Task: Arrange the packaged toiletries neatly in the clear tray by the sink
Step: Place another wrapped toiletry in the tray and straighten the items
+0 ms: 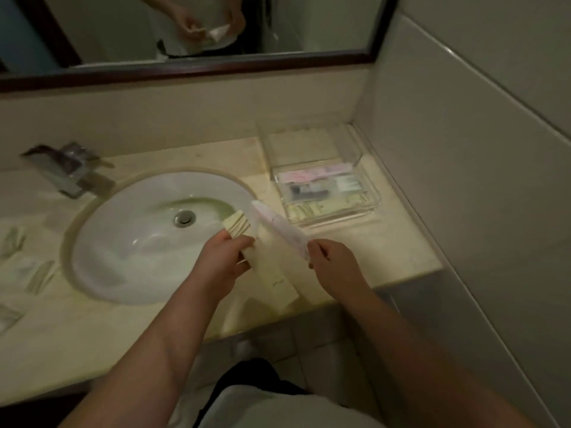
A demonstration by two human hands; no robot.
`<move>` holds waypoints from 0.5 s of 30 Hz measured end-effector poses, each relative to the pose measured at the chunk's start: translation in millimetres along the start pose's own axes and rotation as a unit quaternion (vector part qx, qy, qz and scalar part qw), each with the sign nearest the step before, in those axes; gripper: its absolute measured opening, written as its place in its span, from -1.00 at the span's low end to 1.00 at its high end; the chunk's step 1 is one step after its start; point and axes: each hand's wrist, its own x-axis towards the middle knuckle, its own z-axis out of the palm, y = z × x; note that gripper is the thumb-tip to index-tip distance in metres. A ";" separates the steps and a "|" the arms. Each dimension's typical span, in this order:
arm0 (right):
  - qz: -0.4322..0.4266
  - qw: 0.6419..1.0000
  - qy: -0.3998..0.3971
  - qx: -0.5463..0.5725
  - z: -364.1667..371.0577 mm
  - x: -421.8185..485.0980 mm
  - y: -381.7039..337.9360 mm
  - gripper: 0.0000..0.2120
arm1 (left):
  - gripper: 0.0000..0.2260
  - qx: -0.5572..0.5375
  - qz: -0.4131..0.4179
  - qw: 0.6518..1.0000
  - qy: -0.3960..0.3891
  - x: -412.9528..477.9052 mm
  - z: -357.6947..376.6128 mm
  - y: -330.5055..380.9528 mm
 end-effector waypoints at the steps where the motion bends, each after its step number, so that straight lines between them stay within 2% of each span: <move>1: 0.004 1.000 0.009 0.003 -8.4 3.8 9.5 -0.64 | -0.80 0.001 -0.010 1.000 -0.003 5.9 13.4 -0.7; 5: 0.042 0.996 0.061 0.046 -39.8 27.7 36.3 -0.67 | -0.85 -0.012 -0.055 0.998 -0.009 35.1 56.5 1.4; 8: 0.055 0.992 0.095 0.055 -66.0 54.9 50.5 -0.69 | -0.85 -0.005 -0.079 0.997 0.014 64.4 81.2 4.5; 15: 0.045 0.993 0.100 0.049 -112.2 119.6 62.0 -0.62 | -0.92 -0.066 -0.113 0.989 0.071 120.2 128.9 2.1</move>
